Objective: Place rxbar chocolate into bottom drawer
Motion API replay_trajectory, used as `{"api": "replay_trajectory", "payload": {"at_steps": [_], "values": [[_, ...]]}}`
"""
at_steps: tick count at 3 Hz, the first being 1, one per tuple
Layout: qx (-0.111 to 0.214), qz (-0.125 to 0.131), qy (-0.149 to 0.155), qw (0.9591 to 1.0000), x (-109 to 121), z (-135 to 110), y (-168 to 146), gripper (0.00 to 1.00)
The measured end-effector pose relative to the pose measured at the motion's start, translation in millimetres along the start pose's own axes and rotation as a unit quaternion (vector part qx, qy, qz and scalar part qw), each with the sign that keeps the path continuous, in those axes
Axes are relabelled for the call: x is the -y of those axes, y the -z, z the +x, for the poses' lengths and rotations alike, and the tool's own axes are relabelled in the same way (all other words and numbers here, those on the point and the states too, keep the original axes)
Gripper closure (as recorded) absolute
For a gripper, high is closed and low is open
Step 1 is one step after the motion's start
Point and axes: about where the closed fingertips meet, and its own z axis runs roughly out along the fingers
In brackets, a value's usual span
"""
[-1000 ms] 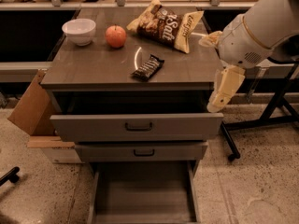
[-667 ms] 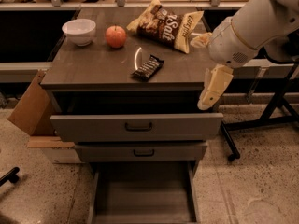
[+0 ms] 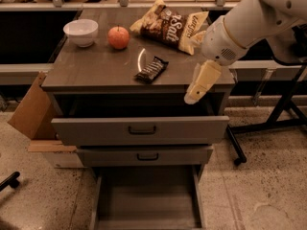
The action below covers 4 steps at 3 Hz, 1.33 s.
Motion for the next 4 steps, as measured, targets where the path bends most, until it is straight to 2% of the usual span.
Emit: {"api": "replay_trajectory", "payload": {"at_steps": [1, 2, 3, 4], "values": [[0.024, -0.025, -0.001, 0.9994, 12.5, -13.1, -22.7, 0.00], [0.024, -0.025, -0.001, 0.9994, 12.5, -13.1, -22.7, 0.00], [0.038, -0.021, -0.009, 0.9990, 16.3, -12.7, -28.9, 0.00], [0.063, -0.014, -0.029, 0.9975, 28.6, -16.5, -47.0, 0.00]]}}
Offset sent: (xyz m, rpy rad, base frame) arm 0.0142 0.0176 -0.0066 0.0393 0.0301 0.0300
